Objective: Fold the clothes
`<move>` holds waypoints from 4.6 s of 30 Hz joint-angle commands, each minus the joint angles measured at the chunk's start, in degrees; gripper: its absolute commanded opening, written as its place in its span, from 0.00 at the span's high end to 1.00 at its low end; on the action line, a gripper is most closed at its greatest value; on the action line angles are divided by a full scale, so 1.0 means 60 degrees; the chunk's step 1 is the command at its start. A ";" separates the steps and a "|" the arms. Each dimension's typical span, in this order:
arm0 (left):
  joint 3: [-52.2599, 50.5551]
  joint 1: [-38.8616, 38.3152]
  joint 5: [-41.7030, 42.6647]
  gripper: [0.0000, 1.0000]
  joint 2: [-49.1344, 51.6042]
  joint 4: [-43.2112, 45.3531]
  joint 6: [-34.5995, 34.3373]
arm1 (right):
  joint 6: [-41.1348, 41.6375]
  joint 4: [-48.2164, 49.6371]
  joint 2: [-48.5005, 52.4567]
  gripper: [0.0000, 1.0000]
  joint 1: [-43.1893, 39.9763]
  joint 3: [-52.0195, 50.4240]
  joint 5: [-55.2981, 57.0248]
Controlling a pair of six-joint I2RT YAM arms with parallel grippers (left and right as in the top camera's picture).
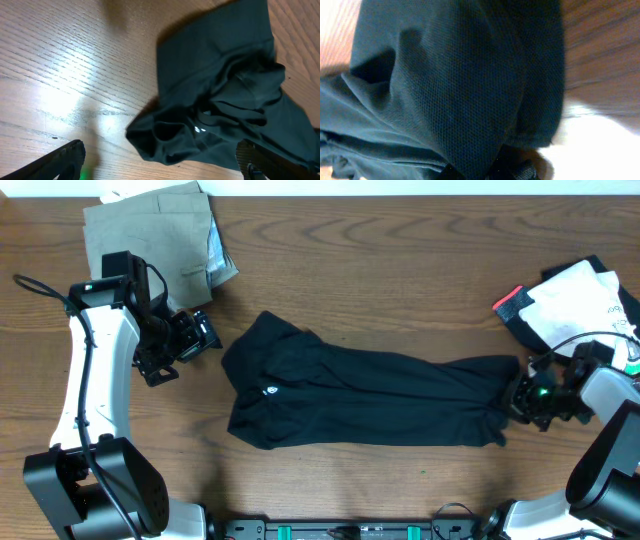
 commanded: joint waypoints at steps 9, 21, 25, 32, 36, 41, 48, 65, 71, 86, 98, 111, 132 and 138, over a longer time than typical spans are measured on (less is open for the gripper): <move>-0.0011 0.0018 -0.0055 0.02 -0.0018 -0.0025 -0.0044 | 0.0965 -0.1432 0.0066 0.99 -0.0051 0.2051 0.2266; -0.0011 0.0018 -0.0055 0.02 -0.0018 -0.0022 -0.0044 | 0.1661 -0.1552 -0.0331 0.99 0.1854 0.2189 0.3657; -0.0011 0.0018 -0.0055 0.02 -0.0018 -0.0025 -0.0047 | 0.1971 -0.1552 -0.0911 0.99 0.2900 0.2189 0.3967; -0.0011 0.0018 -0.0055 0.02 -0.0018 -0.0022 -0.0044 | 0.2371 -0.1592 -0.1705 0.99 0.4703 0.2189 0.3963; -0.0011 0.0018 -0.0055 0.02 -0.0018 -0.0025 -0.0047 | 0.2528 -0.1490 -0.1716 0.99 0.5938 0.2186 0.3960; -0.0011 0.0018 -0.0055 0.02 -0.0018 -0.0029 -0.0044 | 0.3005 -0.1246 -0.1708 0.99 0.7362 0.2186 0.3963; -0.0011 0.0018 -0.0055 0.02 -0.0018 -0.0029 -0.0047 | 0.3781 -0.0991 -0.1657 0.99 0.8502 0.2186 0.3963; -0.0011 0.0018 -0.0055 0.02 -0.0018 -0.0033 -0.0044 | 0.4142 -0.0430 -0.0750 0.66 0.9431 0.2186 0.3085; -0.0011 0.0018 -0.0055 0.02 -0.0018 -0.0029 -0.0044 | 0.4135 -0.0193 -0.0783 0.38 0.9537 0.2218 0.2488; -0.0011 0.0018 -0.0055 0.02 -0.0018 -0.0033 -0.0040 | 0.3625 -0.1701 -0.2193 0.14 0.9052 0.3497 0.3625; -0.0011 0.0018 -0.0055 0.02 -0.0018 -0.0040 -0.0044 | 0.3279 -0.1242 -0.1599 0.13 0.9074 0.1920 0.2397; -0.0015 0.0018 -0.0055 0.02 -0.0018 -0.0066 -0.0044 | 0.3650 -0.0146 -0.1588 0.17 0.9595 0.0492 0.1800; -0.0011 0.0018 -0.0055 0.02 -0.0018 -0.0062 -0.0040 | 0.4029 0.1803 -0.1690 0.99 1.1100 0.0229 -0.0259; -0.0011 0.0018 -0.0058 0.02 -0.0018 -0.0066 -0.0036 | 0.4029 0.1344 -0.2667 0.99 1.0214 0.1158 0.0441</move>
